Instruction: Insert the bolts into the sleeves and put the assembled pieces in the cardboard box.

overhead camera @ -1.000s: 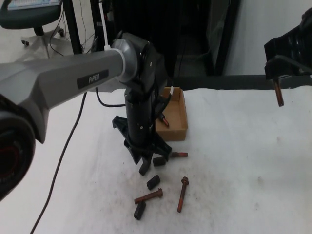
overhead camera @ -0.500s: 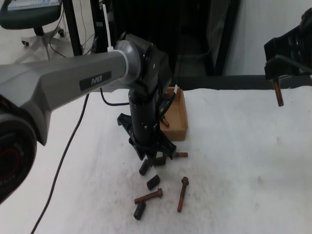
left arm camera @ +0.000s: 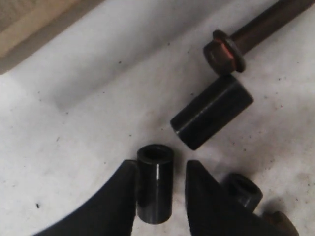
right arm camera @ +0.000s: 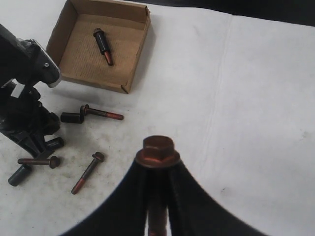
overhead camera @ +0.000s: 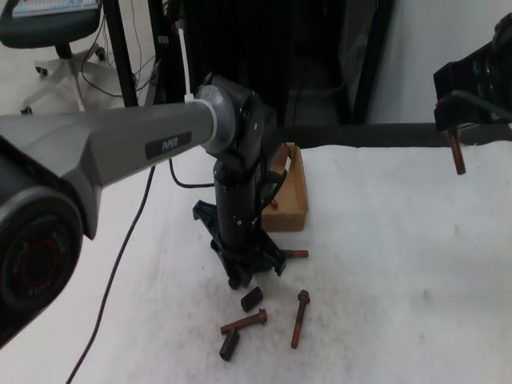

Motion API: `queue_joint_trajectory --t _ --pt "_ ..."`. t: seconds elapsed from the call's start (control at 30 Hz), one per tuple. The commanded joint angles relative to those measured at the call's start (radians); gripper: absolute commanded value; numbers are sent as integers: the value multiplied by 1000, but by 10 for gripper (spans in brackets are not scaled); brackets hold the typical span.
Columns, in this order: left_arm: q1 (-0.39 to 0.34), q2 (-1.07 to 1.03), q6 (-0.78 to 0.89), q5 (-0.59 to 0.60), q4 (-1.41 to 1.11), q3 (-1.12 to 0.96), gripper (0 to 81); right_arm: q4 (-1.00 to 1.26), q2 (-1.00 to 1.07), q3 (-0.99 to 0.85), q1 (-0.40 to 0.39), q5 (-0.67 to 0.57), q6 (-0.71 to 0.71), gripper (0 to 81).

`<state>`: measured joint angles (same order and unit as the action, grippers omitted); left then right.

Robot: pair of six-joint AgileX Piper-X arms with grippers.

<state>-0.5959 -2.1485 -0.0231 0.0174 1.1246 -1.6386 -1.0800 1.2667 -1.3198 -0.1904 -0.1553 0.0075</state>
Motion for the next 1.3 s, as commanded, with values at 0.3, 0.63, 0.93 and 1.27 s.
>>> queue_joint_trajectory --t 0.3,0.63,0.93,1.27 --pt "-3 7 5 -5 1 -5 315 -1 -14 -5 3 -7 -7 8" --pt "-3 7 -56 -10 31 -5 8 -1 -14 -5 3 -7 -7 8" --pt "-3 32 -35 62 27 -21 0 22 -14 -5 3 -7 -7 8" --pt "22 328 5 115 -235 -22 0 201 -14 -3 7 -51 0 8"
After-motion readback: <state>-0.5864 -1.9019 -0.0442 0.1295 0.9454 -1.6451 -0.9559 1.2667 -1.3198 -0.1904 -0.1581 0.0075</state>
